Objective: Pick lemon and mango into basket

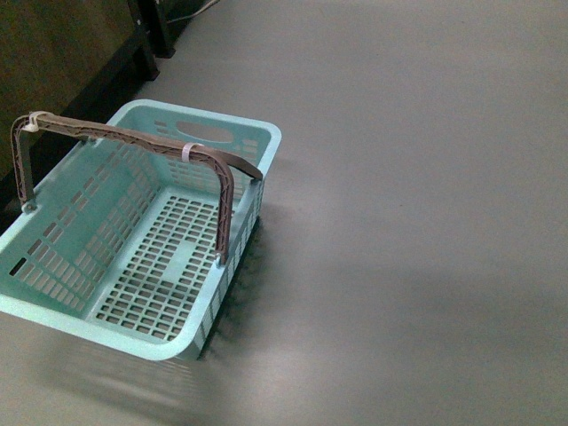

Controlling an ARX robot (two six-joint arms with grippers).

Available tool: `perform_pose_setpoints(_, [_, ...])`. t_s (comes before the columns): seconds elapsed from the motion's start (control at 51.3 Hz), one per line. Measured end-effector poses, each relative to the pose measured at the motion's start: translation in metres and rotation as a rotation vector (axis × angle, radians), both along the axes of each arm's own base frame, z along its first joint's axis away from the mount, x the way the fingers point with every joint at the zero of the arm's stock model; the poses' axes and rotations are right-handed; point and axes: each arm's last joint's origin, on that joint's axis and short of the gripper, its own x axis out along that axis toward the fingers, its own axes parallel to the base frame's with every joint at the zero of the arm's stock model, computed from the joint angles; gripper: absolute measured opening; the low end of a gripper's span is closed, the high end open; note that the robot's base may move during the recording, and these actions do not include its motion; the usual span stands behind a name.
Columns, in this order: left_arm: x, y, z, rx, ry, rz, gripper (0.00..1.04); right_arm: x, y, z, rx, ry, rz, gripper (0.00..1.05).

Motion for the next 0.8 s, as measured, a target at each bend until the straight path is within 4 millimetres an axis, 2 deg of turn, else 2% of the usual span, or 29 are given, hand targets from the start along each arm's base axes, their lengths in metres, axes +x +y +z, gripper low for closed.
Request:
perform_pose_setpoints(0.351, [0.0,0.0,-0.001,-0.021,0.03,0.0,0.98,0.0,0.0,0.0,0.0,0.0,0.0,0.96])
perform_pose_setpoints(0.41, [0.001,-0.001,-0.001,-0.204,0.286,0.02,0.98,0.0,0.0,0.0,0.0,0.0,0.0,0.96])
perform_pose_setpoints(0.429, [0.001,-0.002,-0.002,-0.313,0.381,0.043,0.98,0.0,0.0,0.0,0.0,0.0,0.001,0.96])
perform_pose_setpoints(0.468, [0.001,-0.004,-0.004,-0.459,0.476,0.08,0.98,0.0,0.0,0.0,0.0,0.0,0.0,0.96])
perform_pose_setpoints(0.546, [0.001,-0.006,0.0,-0.669,0.503,0.112,0.98,0.0,0.0,0.0,0.0,0.0,0.0,0.96])
perform_pose_setpoints(0.683, [0.01,-0.01,0.012,-0.85,0.478,0.143,0.98,0.0,0.0,0.0,0.0,0.0,0.0,0.96])
perform_pose_setpoints(0.8, [0.033,-0.013,0.011,-0.982,0.49,0.16,0.98,0.0,0.0,0.0,0.0,0.0,0.0,0.96])
